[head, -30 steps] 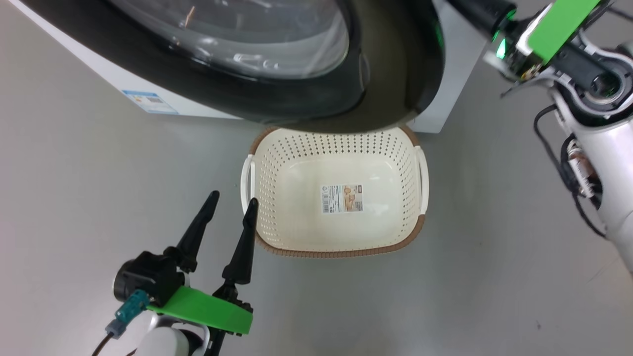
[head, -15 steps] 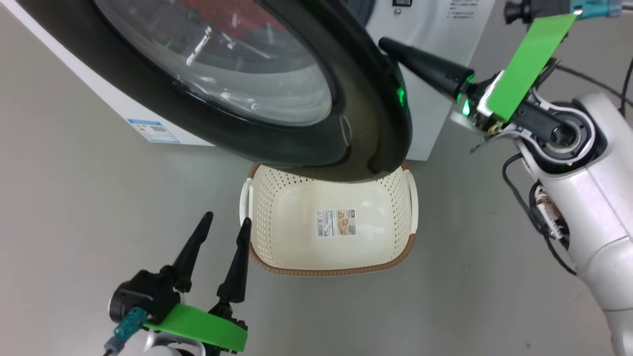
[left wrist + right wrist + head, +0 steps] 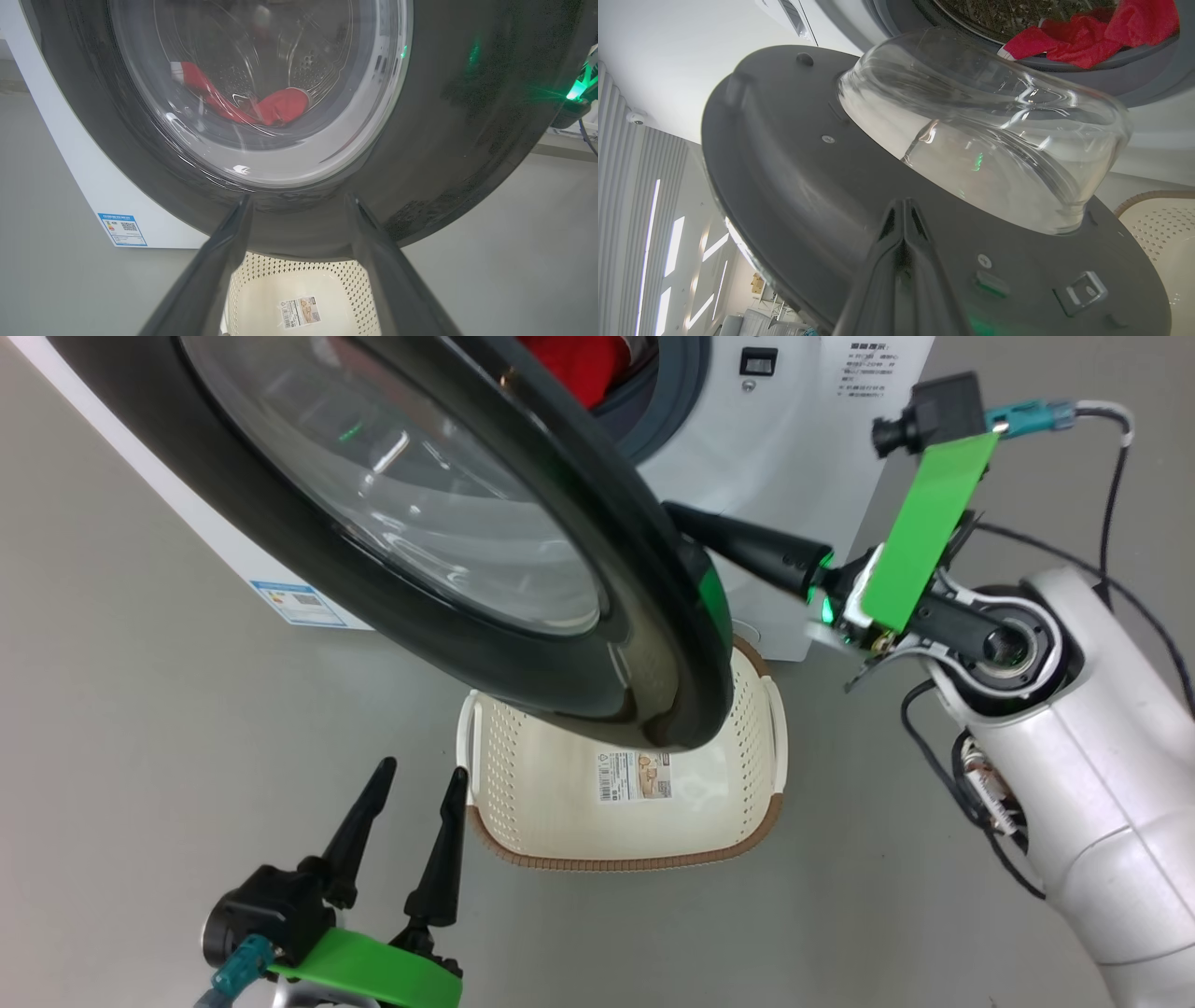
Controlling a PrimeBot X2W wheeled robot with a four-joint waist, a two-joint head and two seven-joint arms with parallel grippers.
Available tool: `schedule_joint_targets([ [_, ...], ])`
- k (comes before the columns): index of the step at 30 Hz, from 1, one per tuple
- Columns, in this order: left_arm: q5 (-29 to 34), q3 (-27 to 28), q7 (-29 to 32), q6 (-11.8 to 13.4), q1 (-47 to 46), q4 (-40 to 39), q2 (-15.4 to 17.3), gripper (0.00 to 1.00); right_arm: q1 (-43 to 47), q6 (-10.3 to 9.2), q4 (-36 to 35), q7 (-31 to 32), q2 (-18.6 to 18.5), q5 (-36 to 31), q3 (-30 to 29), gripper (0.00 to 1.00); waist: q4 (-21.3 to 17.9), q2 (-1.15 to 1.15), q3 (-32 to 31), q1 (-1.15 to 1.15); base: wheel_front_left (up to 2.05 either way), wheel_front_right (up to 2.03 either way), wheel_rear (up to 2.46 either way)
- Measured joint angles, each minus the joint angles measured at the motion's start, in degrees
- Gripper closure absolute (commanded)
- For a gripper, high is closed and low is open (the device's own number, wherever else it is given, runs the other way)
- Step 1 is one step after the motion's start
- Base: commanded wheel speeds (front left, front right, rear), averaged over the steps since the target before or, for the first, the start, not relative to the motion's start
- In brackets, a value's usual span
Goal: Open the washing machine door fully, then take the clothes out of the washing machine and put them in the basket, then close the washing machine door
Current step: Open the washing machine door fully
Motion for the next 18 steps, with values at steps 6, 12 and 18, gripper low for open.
schedule_joint_targets([
  [6, 0.13, 0.04, 0.00, 0.00, 0.31, 0.00, 0.00, 0.00, 1.52, 0.00, -0.57, 1.48, 0.70, -0.42, 0.54, 1.00, 0.29, 0.00, -0.65, 0.00, 0.00, 0.00, 0.00],
  [12, 0.14, 0.12, 0.00, -0.01, 1.08, 0.00, 0.00, 0.00, 3.19, 0.00, -0.76, 1.97, 1.37, -2.01, 0.47, 1.00, 0.39, 0.00, -1.57, 0.00, 0.00, 0.00, 0.00],
  [18, 0.14, 0.22, 0.00, -0.01, 1.27, -0.02, 0.00, 0.00, 4.30, 0.00, -0.78, 0.81, 1.63, -3.05, -0.11, 0.83, 0.19, 0.00, -2.23, 0.00, 0.00, 0.00, 0.00],
])
